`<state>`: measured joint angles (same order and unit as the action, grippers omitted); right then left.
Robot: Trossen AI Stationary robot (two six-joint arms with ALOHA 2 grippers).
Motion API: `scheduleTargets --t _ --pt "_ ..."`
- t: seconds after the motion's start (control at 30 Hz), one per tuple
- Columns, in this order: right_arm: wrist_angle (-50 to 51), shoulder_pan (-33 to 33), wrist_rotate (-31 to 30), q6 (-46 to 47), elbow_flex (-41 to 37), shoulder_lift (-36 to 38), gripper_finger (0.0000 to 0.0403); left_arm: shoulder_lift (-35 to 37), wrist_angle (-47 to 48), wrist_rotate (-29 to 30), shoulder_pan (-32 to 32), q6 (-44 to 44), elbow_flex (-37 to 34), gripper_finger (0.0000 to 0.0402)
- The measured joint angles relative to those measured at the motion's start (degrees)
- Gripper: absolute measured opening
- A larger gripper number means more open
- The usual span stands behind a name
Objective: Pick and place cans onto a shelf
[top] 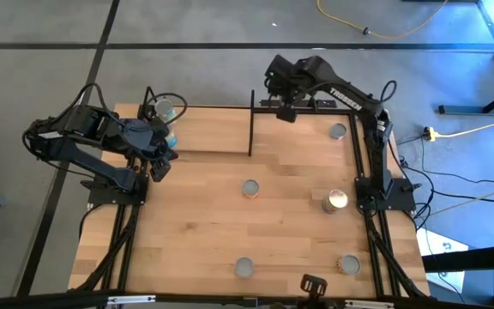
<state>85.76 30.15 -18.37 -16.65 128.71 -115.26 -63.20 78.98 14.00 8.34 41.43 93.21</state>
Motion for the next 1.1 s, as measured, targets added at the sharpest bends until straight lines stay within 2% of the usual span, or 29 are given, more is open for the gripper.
scheduleTargets --t 0.13,0.37,0.73,1.03,1.1 --pt "3.1 -0.4 0.0 0.3 6.1 0.0 0.0000 0.0 0.0 0.0 0.0 0.0 0.0 0.0000" --pt "3.1 -3.7 -0.1 1.0 6.0 1.6 0.0000 0.0 0.0 -0.1 0.0 0.0 0.0 0.0000" --pt "1.8 -14.6 0.3 0.0 6.3 1.6 0.0000 0.0 0.1 -0.2 0.0 -1.8 0.0 0.0000" --pt "2.4 -23.5 0.5 4.4 6.3 2.5 0.0000 0.0 0.6 -0.2 0.0 -3.1 0.0 0.0000" --pt "2.2 -25.6 2.0 4.7 6.3 2.5 0.0000 0.0 1.5 -0.2 0.0 -3.1 0.0 0.0000"
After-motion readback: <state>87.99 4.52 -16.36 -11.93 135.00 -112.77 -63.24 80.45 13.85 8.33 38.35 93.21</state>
